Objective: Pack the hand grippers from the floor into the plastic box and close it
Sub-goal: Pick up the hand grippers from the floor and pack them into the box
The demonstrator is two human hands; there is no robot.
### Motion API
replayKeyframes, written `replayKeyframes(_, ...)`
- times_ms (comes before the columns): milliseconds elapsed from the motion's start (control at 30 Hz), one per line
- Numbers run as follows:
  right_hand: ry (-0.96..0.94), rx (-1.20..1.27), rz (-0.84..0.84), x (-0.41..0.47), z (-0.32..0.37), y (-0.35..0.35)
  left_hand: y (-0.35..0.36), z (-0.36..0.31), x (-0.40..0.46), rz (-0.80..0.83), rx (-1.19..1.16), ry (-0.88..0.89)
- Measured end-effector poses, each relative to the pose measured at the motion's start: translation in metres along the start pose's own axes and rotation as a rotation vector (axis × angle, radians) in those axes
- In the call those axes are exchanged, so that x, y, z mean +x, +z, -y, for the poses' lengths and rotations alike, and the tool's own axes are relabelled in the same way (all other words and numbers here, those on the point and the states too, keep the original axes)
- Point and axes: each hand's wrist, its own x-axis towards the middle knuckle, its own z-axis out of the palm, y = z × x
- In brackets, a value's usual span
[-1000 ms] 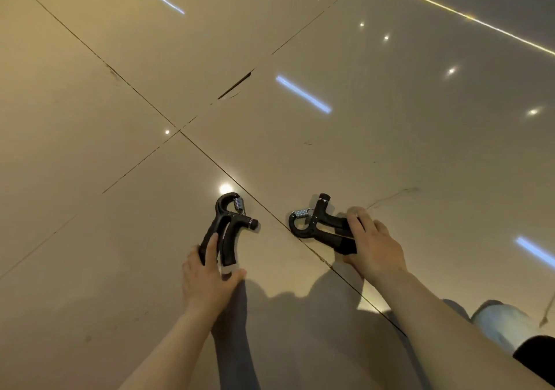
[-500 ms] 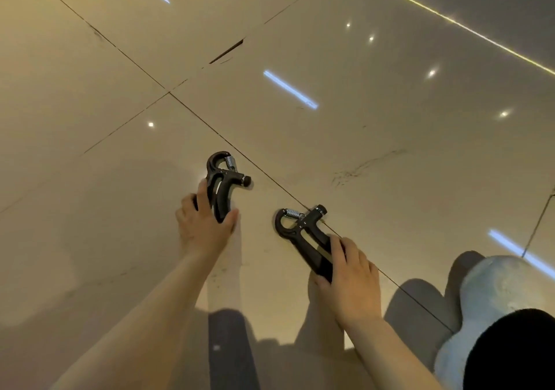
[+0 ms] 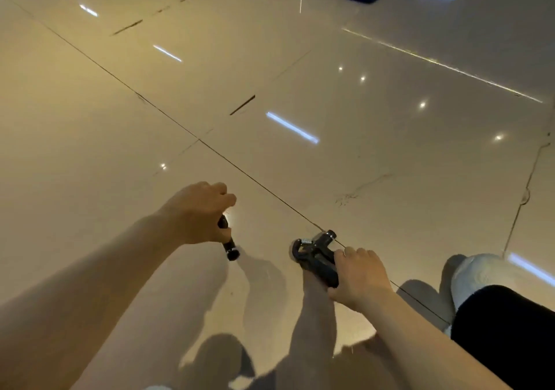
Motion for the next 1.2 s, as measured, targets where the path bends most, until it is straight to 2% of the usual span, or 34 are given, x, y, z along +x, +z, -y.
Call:
replayKeyframes(100, -0.064, 0.039, -0.033, -0.032, 0.015, -0.052, -0.034, -0.008, -0.043, -0.028, 0.033, 0.069)
replayKeyframes(233, -0.201, 0.042, -0.145, -0.086, 0.025, -0.119, -0.090, -0.022, -0.107, -0.134, -0.090, 0.073)
replayKeyframes(333, -0.292, 0.070, -0.290, -0.134, 0.023, -0.158, -0.126, -0.040, -0.162, -0.329, -0.181, 0.055)
replayKeyframes(433, -0.415, 0.143, -0.571, -0.195, 0.016, -0.182, -0.153, -0.065, -0.233, -0.651, -0.252, 0.069)
replayKeyframes(500, -0.409, 0.316, -0.731, -0.235, 0.012, -0.194, -0.167, -0.082, -0.265, -0.834, -0.340, 0.072)
replayKeyframes(600, -0.351, 0.617, -0.906, -0.284, 0.016, -0.208, -0.182, -0.109, -0.283, -0.969, -0.458, 0.107)
replayKeyframes(700, -0.288, 0.795, -1.073, -0.322, 0.027, -0.213, -0.188, -0.128, -0.289, -0.973, -0.485, 0.180)
replayKeyframes(800, -0.222, 0.761, -1.107, -0.354, 0.032, -0.216, -0.190, -0.145, -0.299, -0.976, -0.400, 0.279)
replayKeyframes(933, -0.234, 0.718, -1.120, -0.382, 0.024, -0.223, -0.196, -0.168, -0.310, -1.020, -0.370, 0.368)
replayKeyframes(1133, -0.177, 0.779, -1.215, -0.388, -0.005, -0.174, -0.192, -0.205, -0.297, -0.847, -0.247, 0.540)
replayKeyframes(1200, -0.148, 0.788, -1.181, -0.396, -0.020, -0.159, -0.190, -0.217, -0.288, -0.803, -0.211, 0.592)
